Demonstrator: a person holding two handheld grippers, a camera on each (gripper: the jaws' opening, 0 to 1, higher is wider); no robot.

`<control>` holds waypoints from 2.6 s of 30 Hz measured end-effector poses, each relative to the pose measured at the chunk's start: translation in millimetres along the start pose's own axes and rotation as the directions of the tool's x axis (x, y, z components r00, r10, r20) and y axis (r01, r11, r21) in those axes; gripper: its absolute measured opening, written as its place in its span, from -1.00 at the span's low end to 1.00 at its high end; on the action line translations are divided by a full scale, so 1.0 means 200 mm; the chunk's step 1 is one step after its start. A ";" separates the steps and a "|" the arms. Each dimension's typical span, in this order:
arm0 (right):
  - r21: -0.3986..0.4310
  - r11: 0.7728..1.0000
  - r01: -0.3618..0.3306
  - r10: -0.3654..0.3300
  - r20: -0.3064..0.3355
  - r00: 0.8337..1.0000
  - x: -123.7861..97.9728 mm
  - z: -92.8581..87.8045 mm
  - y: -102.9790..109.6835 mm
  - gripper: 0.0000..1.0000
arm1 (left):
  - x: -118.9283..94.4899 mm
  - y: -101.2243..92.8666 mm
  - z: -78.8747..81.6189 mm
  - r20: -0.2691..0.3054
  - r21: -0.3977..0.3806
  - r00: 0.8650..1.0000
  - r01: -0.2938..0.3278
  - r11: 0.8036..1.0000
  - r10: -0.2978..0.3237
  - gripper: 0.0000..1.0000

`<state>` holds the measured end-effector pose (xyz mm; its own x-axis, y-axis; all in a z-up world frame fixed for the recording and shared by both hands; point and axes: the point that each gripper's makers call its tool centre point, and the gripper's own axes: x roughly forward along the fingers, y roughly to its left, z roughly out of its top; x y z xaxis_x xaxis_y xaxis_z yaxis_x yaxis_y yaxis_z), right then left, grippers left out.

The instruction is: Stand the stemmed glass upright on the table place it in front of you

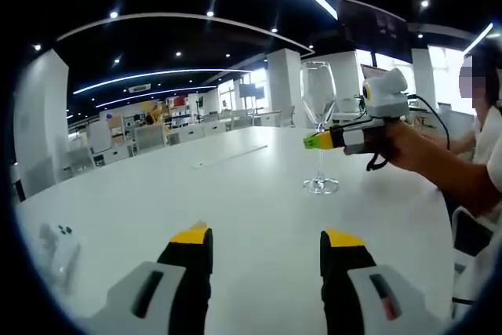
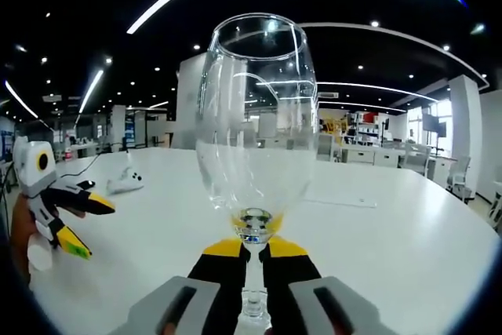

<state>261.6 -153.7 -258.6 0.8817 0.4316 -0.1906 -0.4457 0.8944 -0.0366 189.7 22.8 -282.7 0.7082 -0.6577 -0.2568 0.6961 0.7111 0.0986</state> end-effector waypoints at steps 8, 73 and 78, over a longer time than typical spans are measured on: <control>0.006 1.000 0.004 -0.004 -0.002 1.000 0.00 0.00 0.00 -0.76 | 0.00 0.00 0.00 0.006 -0.002 1.000 -0.001 1.000 0.001 0.10; -0.008 1.000 0.014 -0.014 0.014 1.000 0.13 0.13 -0.06 -0.77 | 0.00 0.02 0.01 0.017 -0.012 1.000 -0.013 1.000 0.014 0.12; -0.007 1.000 0.013 -0.013 0.008 1.000 0.15 0.13 -0.06 -0.77 | 0.00 0.02 0.01 0.014 -0.013 1.000 -0.013 1.000 0.013 0.12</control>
<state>297.1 -148.8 -237.6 0.8884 0.4212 -0.1827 -0.4356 0.8990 -0.0460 192.6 25.7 -280.6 0.7191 -0.6514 -0.2422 0.6850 0.7231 0.0890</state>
